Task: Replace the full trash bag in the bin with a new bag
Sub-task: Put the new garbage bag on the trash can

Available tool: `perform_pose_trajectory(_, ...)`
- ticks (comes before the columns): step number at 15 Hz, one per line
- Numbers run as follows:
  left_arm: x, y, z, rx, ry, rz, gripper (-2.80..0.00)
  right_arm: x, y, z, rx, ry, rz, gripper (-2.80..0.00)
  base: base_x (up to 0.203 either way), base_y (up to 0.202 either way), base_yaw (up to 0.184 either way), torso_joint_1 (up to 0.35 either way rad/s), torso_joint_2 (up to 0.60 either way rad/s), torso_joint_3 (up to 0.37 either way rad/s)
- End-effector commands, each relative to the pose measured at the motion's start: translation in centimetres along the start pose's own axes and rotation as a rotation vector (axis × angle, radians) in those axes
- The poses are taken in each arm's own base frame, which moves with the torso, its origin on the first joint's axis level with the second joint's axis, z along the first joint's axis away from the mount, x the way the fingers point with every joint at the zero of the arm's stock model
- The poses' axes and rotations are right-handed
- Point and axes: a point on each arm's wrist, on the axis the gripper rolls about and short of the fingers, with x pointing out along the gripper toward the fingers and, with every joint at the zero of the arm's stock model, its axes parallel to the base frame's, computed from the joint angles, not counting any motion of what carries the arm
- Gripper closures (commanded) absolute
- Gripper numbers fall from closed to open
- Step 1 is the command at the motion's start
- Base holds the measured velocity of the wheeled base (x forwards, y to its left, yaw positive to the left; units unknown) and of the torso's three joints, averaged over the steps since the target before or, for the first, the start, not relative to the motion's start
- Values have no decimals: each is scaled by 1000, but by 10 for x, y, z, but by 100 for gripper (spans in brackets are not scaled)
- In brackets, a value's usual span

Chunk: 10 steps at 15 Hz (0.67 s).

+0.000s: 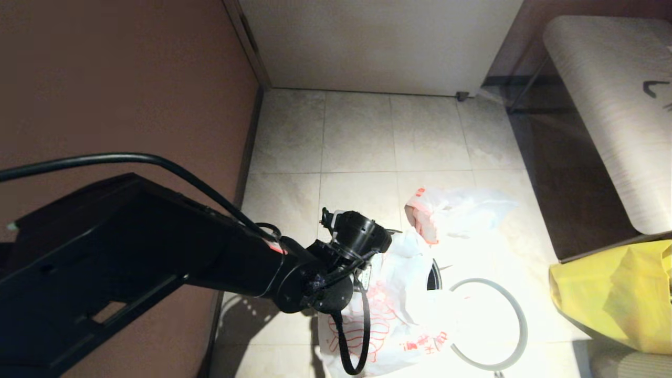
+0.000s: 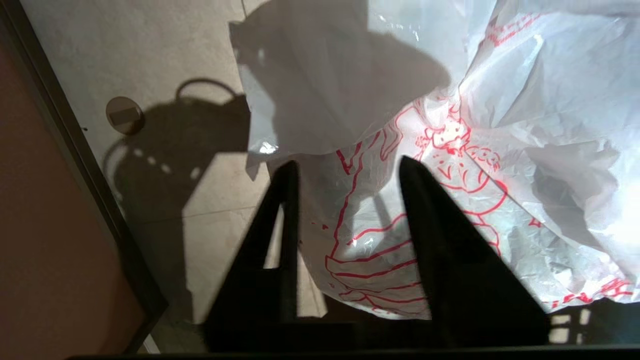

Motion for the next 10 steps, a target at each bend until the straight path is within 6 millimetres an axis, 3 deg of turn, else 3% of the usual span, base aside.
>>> perform_pose_trajectory(1, 4, 7, 3, -19, -1, 17, -280, 0, 0, 0, 0, 1, 0, 0, 0, 0, 0, 0, 0, 0)
perform_pose_trajectory(5, 25, 17, 4, -33, 28, 37, -280, 0, 0, 0, 0, 1, 0, 0, 0, 0, 0, 0, 0, 0)
perform_pose_trajectory(7, 28, 15, 3, -31, 35, 16, -280, 0, 0, 0, 0, 1, 0, 0, 0, 0, 0, 0, 0, 0)
perform_pose_trajectory(10, 49, 11, -5, -35, 49, 13, -280, 0, 0, 0, 0, 1, 0, 0, 0, 0, 0, 0, 0, 0)
